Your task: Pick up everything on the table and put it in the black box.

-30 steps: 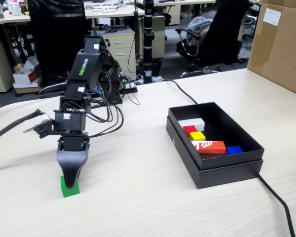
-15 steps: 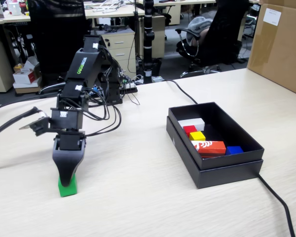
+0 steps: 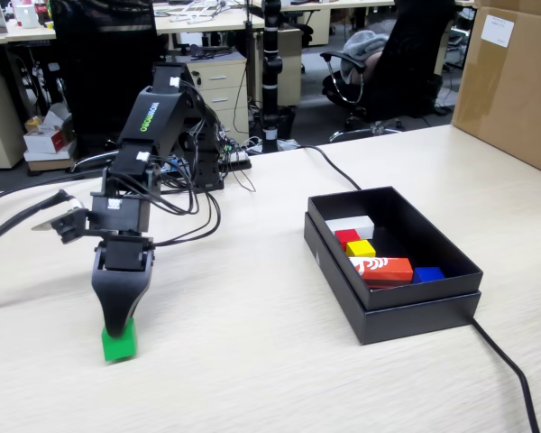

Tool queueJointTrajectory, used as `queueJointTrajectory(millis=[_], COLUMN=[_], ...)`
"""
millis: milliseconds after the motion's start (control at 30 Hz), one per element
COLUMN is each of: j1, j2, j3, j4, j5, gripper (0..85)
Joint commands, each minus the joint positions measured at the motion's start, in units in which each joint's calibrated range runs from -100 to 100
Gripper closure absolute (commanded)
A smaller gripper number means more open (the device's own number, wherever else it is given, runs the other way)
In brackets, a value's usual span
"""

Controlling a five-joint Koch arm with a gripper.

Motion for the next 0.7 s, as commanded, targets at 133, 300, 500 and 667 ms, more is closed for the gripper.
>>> queueJointTrajectory(millis=[133,300,500,667], j1=[0.44,0.78,1.37,3.47], j2=[-7.13,-9.42,-11.83,-18.49], j3=[0.12,0.57,1.48,9.82], j4=[-0.37,-1.92,-4.17,-15.05], j5=[0.24,0.63,1.17,3.52], gripper=[84.6,84.6,84.6,84.6])
